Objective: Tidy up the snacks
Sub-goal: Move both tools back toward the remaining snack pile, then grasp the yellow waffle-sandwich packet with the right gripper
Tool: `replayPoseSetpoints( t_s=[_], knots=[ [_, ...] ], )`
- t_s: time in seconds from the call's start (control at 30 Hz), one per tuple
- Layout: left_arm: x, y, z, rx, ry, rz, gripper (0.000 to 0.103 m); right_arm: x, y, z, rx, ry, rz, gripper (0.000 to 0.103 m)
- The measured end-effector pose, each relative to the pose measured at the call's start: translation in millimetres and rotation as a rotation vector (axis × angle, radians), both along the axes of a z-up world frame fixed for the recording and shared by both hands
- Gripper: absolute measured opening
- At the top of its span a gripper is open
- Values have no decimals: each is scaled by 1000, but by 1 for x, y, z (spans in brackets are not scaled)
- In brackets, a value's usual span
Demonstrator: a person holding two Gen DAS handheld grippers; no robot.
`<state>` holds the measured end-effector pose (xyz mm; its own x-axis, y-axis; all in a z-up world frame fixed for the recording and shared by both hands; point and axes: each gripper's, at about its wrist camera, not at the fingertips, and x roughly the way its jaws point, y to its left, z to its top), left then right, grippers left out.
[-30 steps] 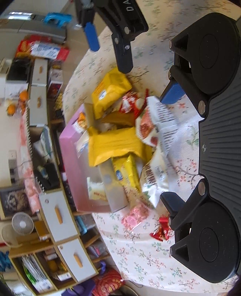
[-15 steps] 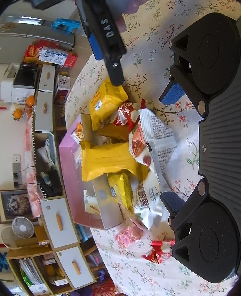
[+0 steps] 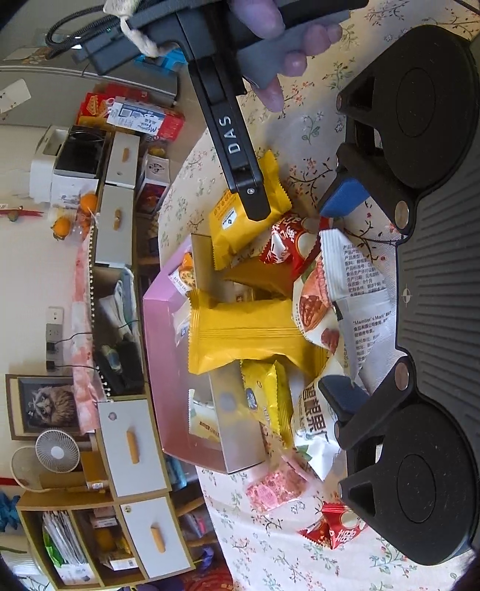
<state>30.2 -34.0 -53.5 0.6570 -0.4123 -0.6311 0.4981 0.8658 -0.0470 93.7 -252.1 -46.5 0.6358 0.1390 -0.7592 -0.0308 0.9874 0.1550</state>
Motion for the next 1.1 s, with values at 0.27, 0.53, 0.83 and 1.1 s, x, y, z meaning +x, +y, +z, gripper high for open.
replayPoseSetpoints(
  t_s=[0.27,0.53,0.83,1.1],
  knots=[
    [4,2,1,-4,12,15,79,6,4,-5,-5,7,-19,98],
    [2,-2,1,24,13,7,79,10,8,-9,-15,18,-20,92],
    [1,-2,4,22,13,10,75,11,10,-10,-34,33,0,59],
    [1,-1,9,27,8,8,66,9,14,1,-58,19,21,39]
  ],
)
